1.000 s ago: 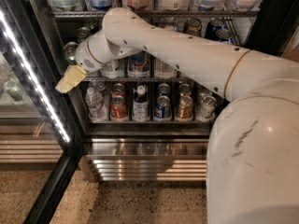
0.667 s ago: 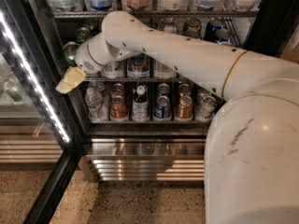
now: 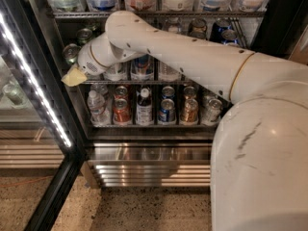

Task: Pick green can from middle shelf of fridge

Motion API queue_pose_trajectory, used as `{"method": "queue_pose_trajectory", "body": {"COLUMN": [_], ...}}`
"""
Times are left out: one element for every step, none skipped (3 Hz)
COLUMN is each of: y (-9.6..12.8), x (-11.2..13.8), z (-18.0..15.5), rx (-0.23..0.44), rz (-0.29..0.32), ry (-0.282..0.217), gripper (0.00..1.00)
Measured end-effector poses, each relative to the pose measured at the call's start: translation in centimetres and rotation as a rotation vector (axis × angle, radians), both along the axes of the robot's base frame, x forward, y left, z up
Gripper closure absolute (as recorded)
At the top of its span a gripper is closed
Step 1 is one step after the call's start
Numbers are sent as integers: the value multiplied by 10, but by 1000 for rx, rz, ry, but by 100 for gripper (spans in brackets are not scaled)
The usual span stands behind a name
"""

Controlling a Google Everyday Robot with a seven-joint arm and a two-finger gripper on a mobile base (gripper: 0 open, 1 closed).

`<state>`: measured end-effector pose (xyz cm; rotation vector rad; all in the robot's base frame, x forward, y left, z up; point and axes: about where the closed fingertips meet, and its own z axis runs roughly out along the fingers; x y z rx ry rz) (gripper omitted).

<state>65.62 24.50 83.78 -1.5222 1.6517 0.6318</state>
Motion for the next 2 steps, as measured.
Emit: {"method": "queue_pose_trajectory", "body": {"y": [0, 0], "x": [0, 0], "z": [0, 0], "rx": [0, 0], "rz": [0, 0], "ry": [0, 0], "gripper": [73, 96]}}
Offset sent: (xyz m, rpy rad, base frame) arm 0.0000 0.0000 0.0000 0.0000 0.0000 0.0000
